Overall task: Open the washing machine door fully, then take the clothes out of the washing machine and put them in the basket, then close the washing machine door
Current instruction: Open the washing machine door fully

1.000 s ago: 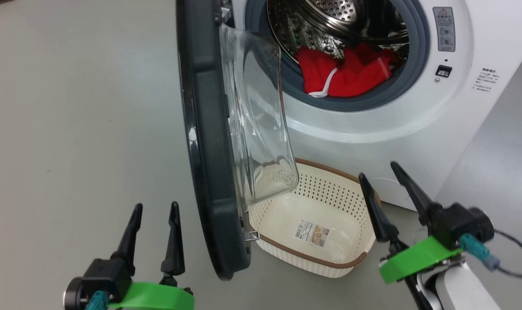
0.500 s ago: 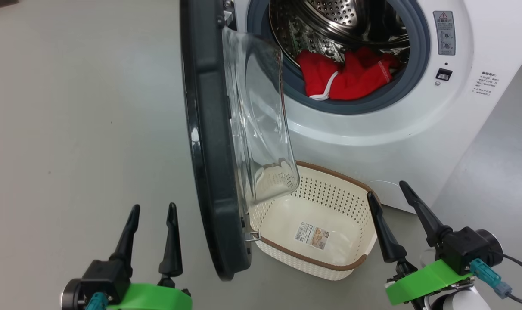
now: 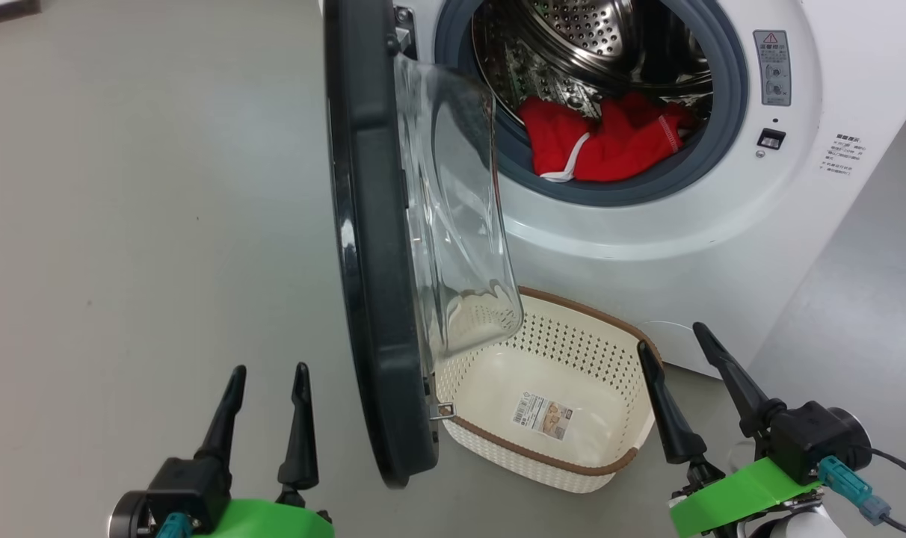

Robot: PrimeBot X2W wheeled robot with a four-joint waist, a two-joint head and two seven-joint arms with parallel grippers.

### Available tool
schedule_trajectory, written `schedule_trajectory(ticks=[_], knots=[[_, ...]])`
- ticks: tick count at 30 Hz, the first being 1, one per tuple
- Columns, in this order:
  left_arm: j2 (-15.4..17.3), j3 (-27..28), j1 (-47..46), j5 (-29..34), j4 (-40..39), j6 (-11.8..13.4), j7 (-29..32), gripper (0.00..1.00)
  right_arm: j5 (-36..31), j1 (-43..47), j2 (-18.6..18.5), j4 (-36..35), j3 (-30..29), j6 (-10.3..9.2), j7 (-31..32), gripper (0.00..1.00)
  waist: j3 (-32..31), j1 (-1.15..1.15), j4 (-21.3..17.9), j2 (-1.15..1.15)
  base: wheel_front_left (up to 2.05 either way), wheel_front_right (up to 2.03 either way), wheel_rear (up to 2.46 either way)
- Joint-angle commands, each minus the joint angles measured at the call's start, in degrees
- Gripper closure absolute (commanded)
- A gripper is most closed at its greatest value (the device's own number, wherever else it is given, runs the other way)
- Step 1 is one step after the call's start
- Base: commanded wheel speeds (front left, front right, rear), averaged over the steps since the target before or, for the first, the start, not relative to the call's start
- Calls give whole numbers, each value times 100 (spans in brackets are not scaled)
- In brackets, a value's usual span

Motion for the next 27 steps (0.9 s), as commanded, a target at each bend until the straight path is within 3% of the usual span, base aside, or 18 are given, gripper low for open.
schedule_trajectory(ticks=[1, 5, 6, 7, 8, 17, 27], knots=[[53, 189, -88, 77, -128, -20, -29, 0, 54, -62, 17, -172, 113, 36, -36, 0, 9, 0, -10, 0, 0, 0, 0], [53, 177, -104, 95, -128, -6, -29, 0, 53, -78, 17, -163, 132, 36, -36, 0, 34, 0, -32, 0, 0, 0, 0], [53, 172, -109, 107, -118, -6, -29, 26, 51, -82, 17, -160, 133, 36, -36, 0, 39, 0, -37, 0, 0, 0, 0], [53, 170, -113, 109, -108, -4, -29, 70, 51, -85, 17, -159, 134, 36, -36, 0, 45, 0, -43, 0, 0, 0, 0], [53, 168, -120, 111, -96, -2, -29, 100, 50, -87, 17, -156, 134, 36, -36, 0, 50, 0, -48, 0, 0, 0, 0], [53, 107, -437, 294, -265, -35, -29, 100, 41, -114, 17, -153, 114, 36, -36, 0, 95, 0, -57, 0, 0, 0, 0], [53, 86, -974, 456, -1313, 10, -29, 100, 32, -148, 17, -122, 153, 36, -36, 0, 136, 0, -86, 0, 0, 0, 0]])
